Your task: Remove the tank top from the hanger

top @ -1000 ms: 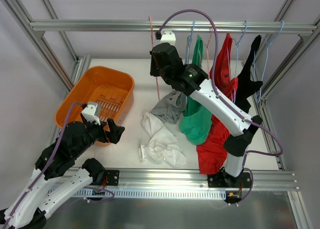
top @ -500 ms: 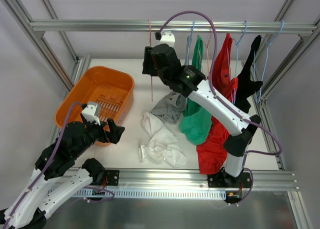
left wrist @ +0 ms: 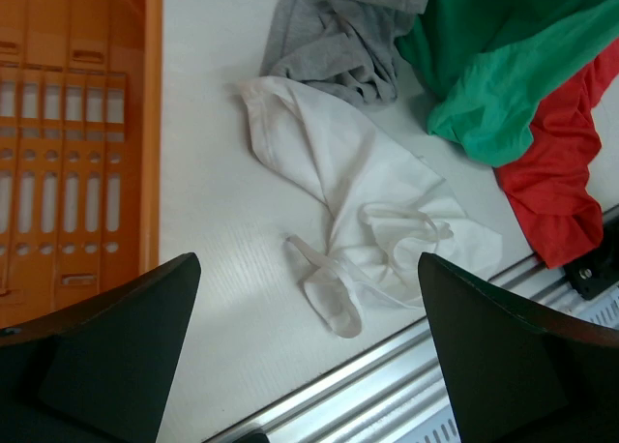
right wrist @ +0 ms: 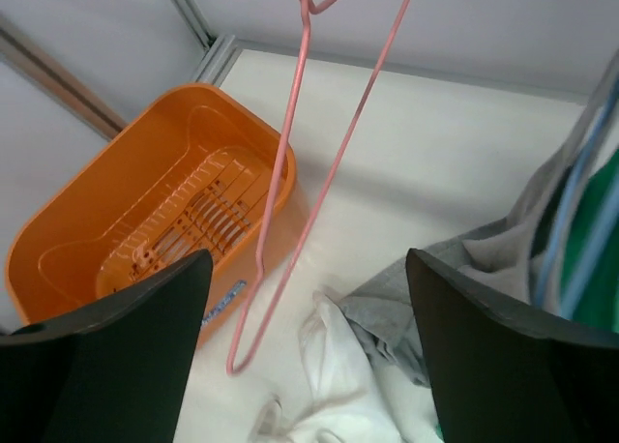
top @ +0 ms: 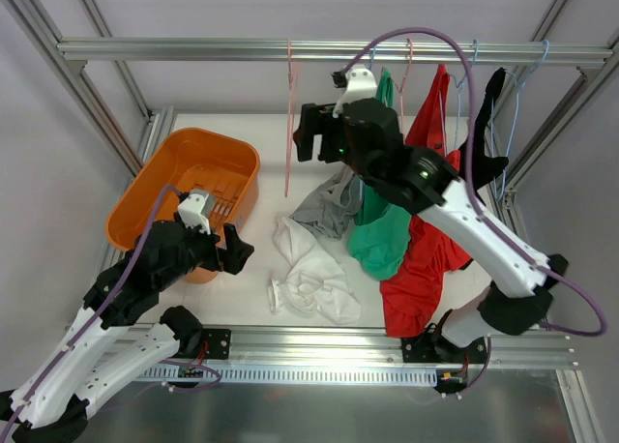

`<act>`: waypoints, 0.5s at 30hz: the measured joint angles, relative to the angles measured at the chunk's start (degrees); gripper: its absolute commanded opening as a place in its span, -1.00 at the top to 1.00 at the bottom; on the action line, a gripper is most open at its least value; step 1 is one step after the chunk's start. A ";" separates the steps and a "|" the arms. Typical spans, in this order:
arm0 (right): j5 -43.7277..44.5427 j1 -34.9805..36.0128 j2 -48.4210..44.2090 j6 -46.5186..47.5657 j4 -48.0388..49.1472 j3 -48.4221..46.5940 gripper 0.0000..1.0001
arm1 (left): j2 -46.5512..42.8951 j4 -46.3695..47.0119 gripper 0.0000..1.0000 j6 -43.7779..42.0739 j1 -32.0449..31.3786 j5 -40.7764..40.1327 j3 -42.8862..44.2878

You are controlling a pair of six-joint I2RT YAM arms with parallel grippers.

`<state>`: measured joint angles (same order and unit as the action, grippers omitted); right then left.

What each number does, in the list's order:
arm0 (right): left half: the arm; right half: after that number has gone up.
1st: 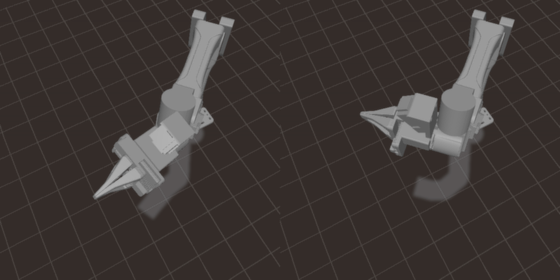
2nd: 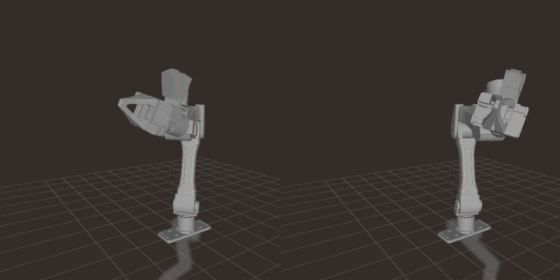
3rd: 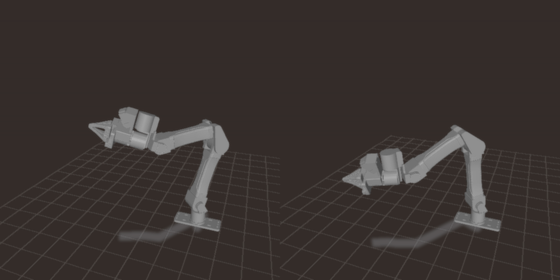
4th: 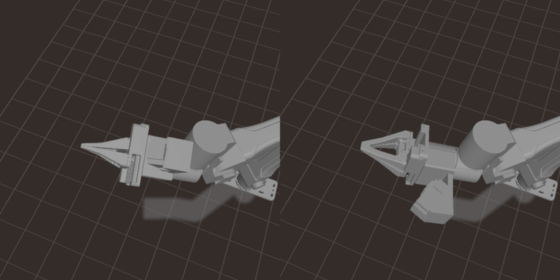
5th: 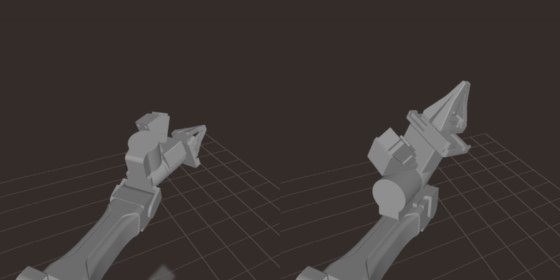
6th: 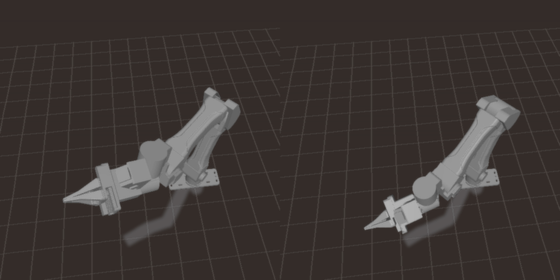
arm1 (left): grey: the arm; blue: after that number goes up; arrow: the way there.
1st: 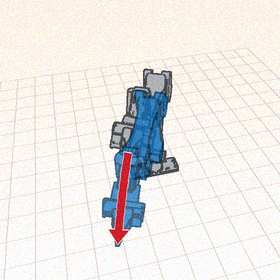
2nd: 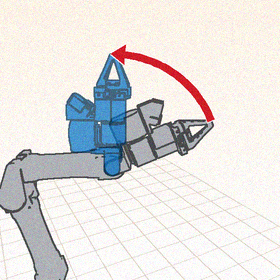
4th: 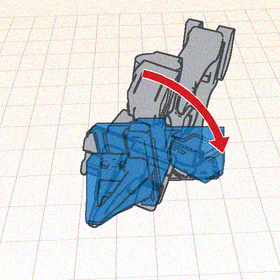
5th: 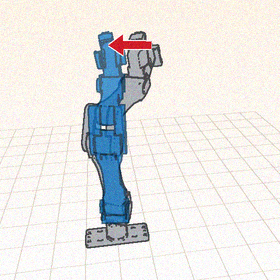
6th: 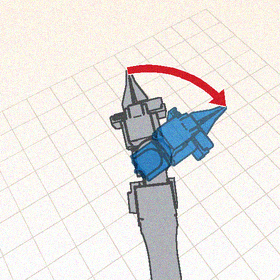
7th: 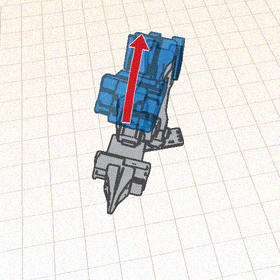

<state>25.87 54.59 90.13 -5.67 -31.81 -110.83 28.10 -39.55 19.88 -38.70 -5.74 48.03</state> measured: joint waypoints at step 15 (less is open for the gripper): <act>-11.54 0.70 -40.24 8.94 -1.20 31.69 -0.99 | 16.37 8.76 -0.97 4.87 -4.96 4.87 -2.05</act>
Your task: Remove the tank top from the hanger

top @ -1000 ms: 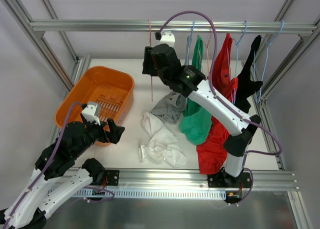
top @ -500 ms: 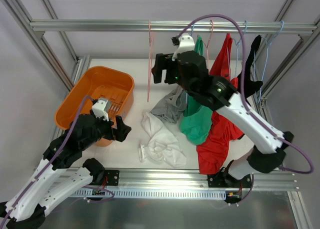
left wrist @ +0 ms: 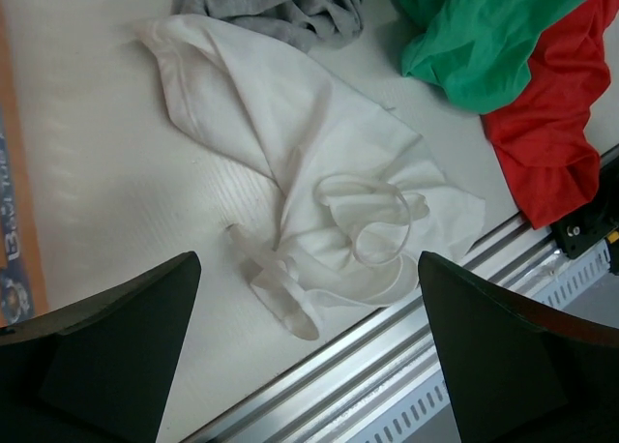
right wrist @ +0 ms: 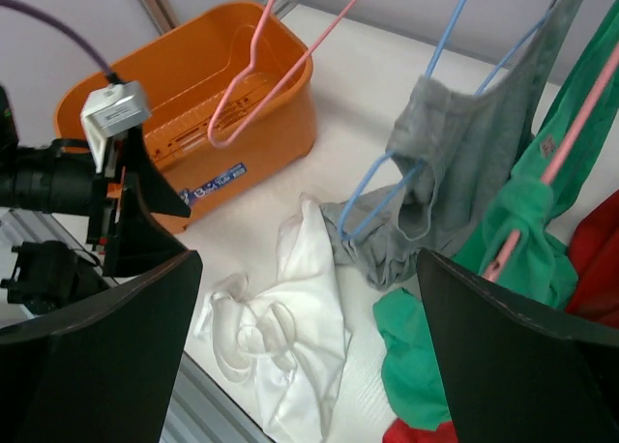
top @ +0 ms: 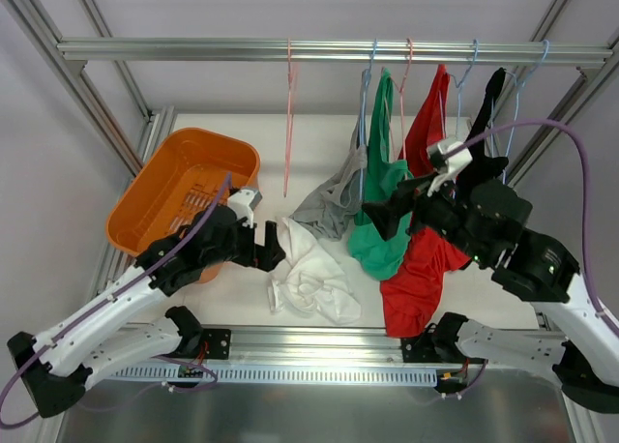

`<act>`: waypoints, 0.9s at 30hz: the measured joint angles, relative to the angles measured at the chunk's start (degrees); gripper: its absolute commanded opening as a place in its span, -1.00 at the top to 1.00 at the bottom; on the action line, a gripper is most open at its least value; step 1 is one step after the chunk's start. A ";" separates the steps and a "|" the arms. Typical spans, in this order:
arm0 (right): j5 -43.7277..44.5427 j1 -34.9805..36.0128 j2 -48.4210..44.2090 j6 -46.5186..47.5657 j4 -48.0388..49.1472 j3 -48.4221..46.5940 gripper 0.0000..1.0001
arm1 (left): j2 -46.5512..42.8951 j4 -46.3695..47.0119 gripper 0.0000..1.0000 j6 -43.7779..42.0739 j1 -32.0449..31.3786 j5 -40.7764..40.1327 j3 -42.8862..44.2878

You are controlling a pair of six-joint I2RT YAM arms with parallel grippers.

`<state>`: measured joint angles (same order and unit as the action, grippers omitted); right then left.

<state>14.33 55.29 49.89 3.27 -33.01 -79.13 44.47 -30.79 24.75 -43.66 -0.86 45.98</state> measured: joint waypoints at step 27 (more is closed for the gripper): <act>-11.87 -0.02 -19.78 0.46 -9.60 17.16 -0.99 | 44.37 20.92 -0.97 -14.21 -23.80 -15.45 3.82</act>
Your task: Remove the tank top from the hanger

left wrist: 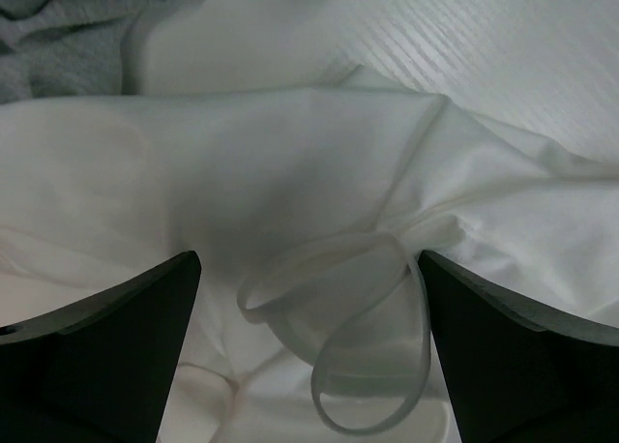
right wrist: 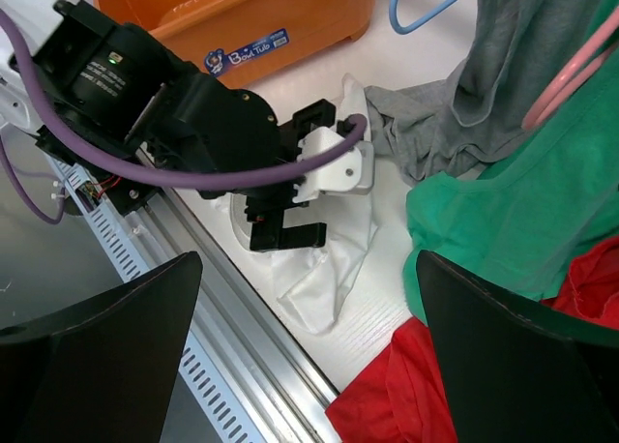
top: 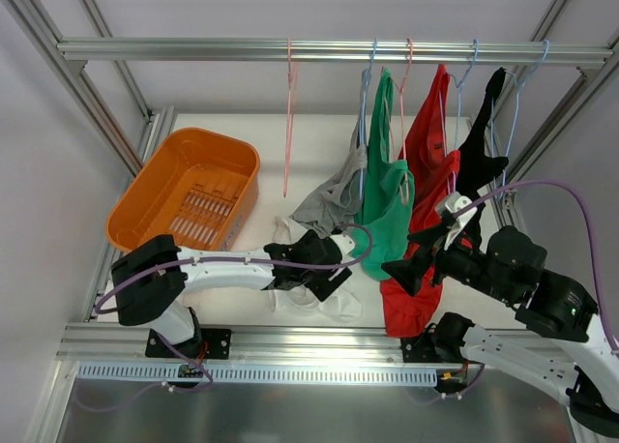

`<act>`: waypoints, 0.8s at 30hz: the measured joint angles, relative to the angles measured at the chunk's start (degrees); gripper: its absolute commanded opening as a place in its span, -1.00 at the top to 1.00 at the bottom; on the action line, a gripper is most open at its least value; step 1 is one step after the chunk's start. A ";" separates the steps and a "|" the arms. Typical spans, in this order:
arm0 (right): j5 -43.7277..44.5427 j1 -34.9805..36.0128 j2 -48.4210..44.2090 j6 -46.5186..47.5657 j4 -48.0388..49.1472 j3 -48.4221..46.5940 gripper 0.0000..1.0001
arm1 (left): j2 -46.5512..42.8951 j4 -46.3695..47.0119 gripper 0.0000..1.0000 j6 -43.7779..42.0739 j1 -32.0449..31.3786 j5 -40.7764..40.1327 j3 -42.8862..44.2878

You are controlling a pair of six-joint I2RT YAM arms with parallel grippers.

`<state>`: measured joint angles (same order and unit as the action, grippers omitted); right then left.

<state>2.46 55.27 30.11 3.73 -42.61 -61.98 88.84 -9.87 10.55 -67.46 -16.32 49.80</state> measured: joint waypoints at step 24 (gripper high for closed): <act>-3.78 0.00 -1.44 1.09 -0.35 0.72 -0.99 | 1.73 5.97 1.00 6.49 -1.53 14.73 -3.10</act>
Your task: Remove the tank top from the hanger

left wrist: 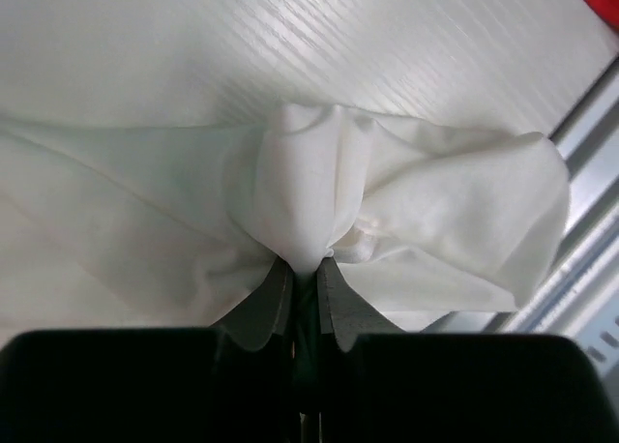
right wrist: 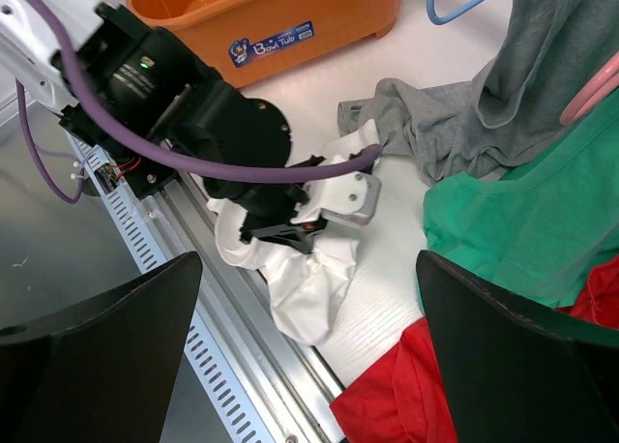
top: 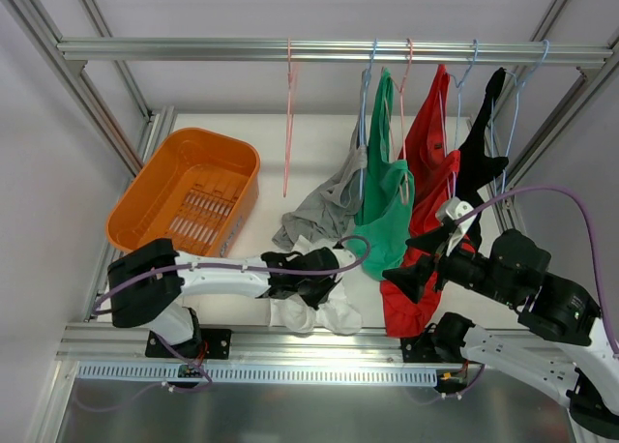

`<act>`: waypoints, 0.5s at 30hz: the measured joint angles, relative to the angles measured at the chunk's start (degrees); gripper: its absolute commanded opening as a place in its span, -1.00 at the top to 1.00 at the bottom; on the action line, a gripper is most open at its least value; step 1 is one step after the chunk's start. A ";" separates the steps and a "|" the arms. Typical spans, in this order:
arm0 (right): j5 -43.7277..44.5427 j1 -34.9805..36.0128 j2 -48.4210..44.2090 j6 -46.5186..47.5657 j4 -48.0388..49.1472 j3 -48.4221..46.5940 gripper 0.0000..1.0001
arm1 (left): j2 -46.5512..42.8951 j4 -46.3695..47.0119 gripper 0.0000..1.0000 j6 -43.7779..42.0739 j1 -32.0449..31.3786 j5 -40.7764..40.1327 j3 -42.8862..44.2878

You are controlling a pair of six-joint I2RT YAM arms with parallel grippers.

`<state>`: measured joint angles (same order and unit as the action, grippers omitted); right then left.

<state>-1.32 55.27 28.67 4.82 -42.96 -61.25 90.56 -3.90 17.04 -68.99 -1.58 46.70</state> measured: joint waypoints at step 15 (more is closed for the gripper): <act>0.46 0.00 0.00 0.70 -0.44 -0.26 -0.99 | -31.36 -22.40 1.00 7.93 -1.18 -27.50 7.23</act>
<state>-0.86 55.27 28.67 5.52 -43.40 -61.52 59.20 -26.30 24.97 -70.17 -29.08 53.93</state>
